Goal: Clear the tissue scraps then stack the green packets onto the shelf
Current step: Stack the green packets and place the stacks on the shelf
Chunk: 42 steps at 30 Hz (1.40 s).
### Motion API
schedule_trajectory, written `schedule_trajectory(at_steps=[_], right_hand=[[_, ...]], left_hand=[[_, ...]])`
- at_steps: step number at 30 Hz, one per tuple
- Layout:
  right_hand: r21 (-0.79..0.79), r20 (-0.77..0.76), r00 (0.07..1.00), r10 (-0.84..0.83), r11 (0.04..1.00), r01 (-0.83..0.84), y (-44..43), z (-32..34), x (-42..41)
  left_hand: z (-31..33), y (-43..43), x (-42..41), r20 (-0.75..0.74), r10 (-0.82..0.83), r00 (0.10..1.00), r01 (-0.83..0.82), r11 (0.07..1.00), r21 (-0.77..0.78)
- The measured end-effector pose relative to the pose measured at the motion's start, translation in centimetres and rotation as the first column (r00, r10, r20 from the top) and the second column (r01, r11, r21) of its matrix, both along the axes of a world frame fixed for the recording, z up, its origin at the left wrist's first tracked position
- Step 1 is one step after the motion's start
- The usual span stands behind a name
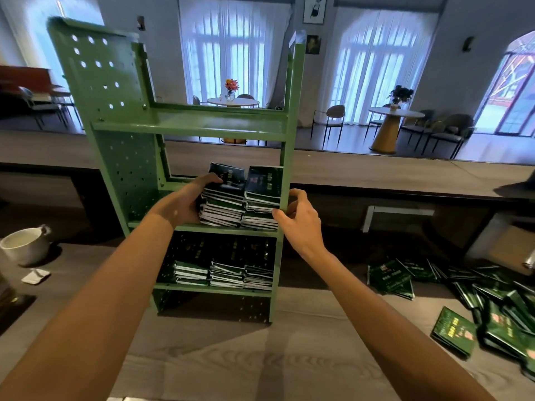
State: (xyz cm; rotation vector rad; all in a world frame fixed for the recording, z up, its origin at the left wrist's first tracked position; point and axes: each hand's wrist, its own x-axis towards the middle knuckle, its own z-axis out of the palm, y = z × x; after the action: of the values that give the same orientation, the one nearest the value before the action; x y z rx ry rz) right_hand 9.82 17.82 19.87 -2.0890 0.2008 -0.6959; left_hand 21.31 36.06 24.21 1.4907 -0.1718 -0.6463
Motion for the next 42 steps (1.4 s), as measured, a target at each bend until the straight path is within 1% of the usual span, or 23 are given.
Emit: schedule_trajectory(at_steps=[2, 4, 7, 8, 9, 13, 17, 19, 21, 24, 26, 29, 30, 31, 33, 34, 36, 37, 39, 41, 42], right_hand=[[0.004, 0.000, 1.000, -0.003, 1.000, 0.003, -0.1, 0.0, 0.2], [0.015, -0.002, 1.000, -0.012, 1.000, 0.012, -0.1, -0.1, 0.4], [0.031, -0.004, 1.000, -0.009, 0.999, 0.009, -0.1, -0.3, 0.5], [0.033, -0.003, 1.000, -0.007, 0.999, 0.007, -0.1, -0.3, 0.6], [0.034, -0.003, 1.000, -0.005, 0.999, 0.005, -0.1, -0.3, 0.7], [0.030, -0.009, 1.000, -0.008, 1.000, 0.008, -0.2, -0.5, 0.9], [0.038, -0.011, 1.000, -0.002, 0.999, 0.003, -0.1, -0.6, 1.1], [0.041, -0.009, 1.000, 0.001, 0.999, 0.000, -0.2, -0.5, 1.1], [0.042, -0.007, 1.000, 0.002, 0.999, -0.002, -0.2, -0.6, 1.1], [0.050, -0.004, 1.000, -0.001, 0.999, 0.001, -0.2, -0.6, 1.1], [0.043, -0.006, 1.000, 0.000, 0.999, 0.000, -0.2, -0.7, 1.1], [0.036, -0.008, 1.000, 0.014, 0.999, -0.013, -0.3, -0.7, 1.1], [0.037, -0.007, 1.000, 0.022, 0.999, -0.021, -0.4, -0.7, 1.1], [0.037, -0.007, 0.999, 0.035, 0.999, -0.035, -0.6, -0.7, 1.0], [0.032, -0.007, 0.996, 0.089, 0.996, -0.088, -1.1, -0.8, 0.7], [0.032, -0.001, 0.992, 0.123, 0.992, -0.123, -1.4, -1.0, 0.4], [0.014, 0.026, 0.986, 0.165, 0.986, -0.166, -2.0, -1.8, -0.4], [-0.005, 0.038, 0.987, 0.155, 0.988, -0.155, -2.3, -2.3, -0.8], [-0.044, 0.042, 0.996, 0.083, 0.996, -0.081, -2.8, -3.2, -1.5], [-0.081, 0.016, 1.000, -0.004, 0.997, 0.005, -3.5, -4.2, -2.4], [-0.094, -0.003, 0.999, -0.040, 0.995, 0.039, -4.0, -4.8, -3.0]], left_hand=[[0.3, 0.2, -0.1, 0.008, 0.004, 1.000, -0.004, 0.999, 0.053], [0.6, 0.3, -0.3, 0.061, 0.037, 0.997, -0.041, 0.996, 0.075], [0.5, 0.7, 0.8, 0.093, 0.158, 0.983, -0.166, 0.983, 0.078], [-0.4, 0.8, 2.5, 0.096, 0.192, 0.977, -0.200, 0.977, 0.079], [-0.7, 0.8, 3.0, 0.105, 0.198, 0.975, -0.207, 0.975, 0.083], [1.0, -0.3, -0.4, 0.052, 0.169, 0.984, -0.172, 0.984, 0.056], [0.8, -0.9, -0.4, 0.014, 0.112, 0.994, -0.112, 0.994, -0.016], [0.6, -0.7, -0.2, -0.008, 0.131, 0.991, -0.132, 0.991, -0.014], [0.5, -0.8, 0.0, 0.023, 0.148, 0.989, -0.148, 0.989, 0.003], [-0.2, -0.8, 0.5, 0.095, 0.159, 0.983, -0.171, 0.976, 0.132], [-1.4, -0.7, 2.1, 0.160, 0.165, 0.973, -0.195, 0.962, 0.190], [-0.4, -1.2, 0.4, 0.209, 0.189, 0.959, -0.233, 0.950, 0.208], [-0.1, -1.6, -0.2, 0.251, 0.215, 0.944, -0.270, 0.939, 0.211], [0.2, -1.9, -0.7, 0.324, 0.258, 0.910, -0.335, 0.918, 0.213], [0.7, -2.3, -2.1, 0.502, 0.370, 0.782, -0.511, 0.842, 0.176], [1.0, -2.6, -3.3, 0.572, 0.406, 0.713, -0.563, 0.818, 0.121], [0.7, -3.0, -5.6, 0.719, 0.413, 0.558, -0.605, 0.796, 0.012], [0.3, -3.3, -6.6, 0.776, 0.407, 0.481, -0.628, 0.778, -0.019], [-1.0, -4.0, -8.4, 0.863, 0.382, 0.331, -0.661, 0.746, -0.076], [-2.3, -5.3, -10.5, 0.921, 0.336, 0.196, -0.631, 0.762, -0.144], [-3.0, -6.0, -11.5, 0.941, 0.302, 0.153, -0.597, 0.787, -0.156]])
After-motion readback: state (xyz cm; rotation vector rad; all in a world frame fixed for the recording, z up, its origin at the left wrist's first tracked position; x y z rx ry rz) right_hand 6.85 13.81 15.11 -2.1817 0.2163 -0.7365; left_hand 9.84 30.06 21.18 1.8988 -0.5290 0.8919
